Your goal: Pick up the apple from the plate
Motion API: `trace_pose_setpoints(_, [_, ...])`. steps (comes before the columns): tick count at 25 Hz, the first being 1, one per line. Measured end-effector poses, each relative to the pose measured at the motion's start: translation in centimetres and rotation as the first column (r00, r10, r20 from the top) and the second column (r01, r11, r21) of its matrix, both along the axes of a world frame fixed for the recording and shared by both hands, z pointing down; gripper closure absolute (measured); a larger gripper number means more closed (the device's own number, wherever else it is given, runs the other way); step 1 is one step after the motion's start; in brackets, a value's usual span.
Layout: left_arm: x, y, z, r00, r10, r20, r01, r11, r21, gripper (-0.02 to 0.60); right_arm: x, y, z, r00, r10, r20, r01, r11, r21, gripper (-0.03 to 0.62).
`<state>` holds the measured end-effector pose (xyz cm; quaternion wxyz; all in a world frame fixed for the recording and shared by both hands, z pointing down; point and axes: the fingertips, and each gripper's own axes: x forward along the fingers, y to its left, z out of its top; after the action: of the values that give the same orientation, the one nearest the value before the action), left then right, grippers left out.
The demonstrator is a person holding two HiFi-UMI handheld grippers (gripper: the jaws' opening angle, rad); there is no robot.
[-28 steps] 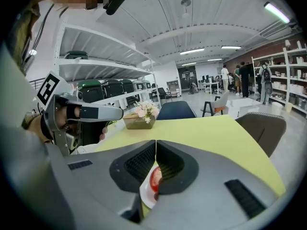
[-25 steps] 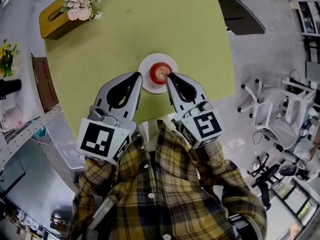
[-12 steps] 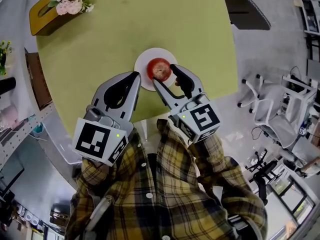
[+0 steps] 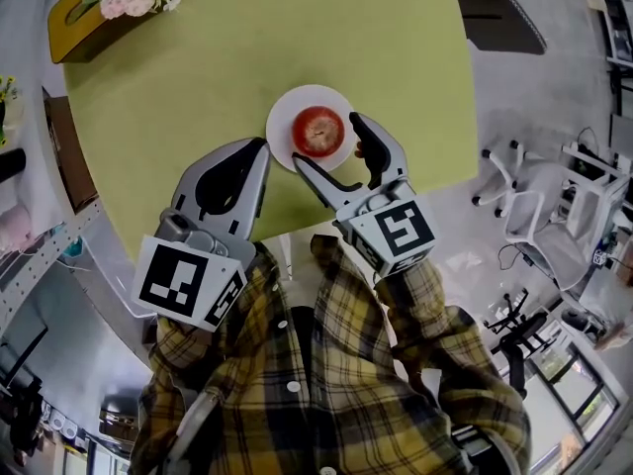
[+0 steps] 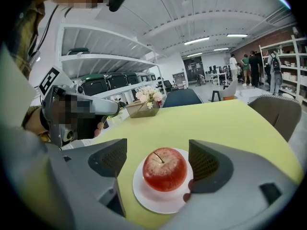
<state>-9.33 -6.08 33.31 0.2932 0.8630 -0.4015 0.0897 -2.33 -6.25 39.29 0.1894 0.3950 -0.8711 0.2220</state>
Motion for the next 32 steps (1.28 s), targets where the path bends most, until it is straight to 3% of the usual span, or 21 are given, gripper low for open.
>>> trace_pose_setpoints(11, [-0.3, 0.2, 1.7, 1.0, -0.006, 0.0, 0.006, 1.0, -0.022, 0.574, 0.4, 0.0, 3.5, 0.998, 0.006, -0.067, -0.007, 1.0, -0.015, 0.21])
trace_pose_setpoints(32, [0.0, -0.1, 3.5, 1.0, -0.012, -0.022, 0.011, 0.999, -0.053, 0.574, -0.1, 0.2, 6.7, 0.995, -0.027, -0.099, 0.019, 0.997, -0.074, 0.209])
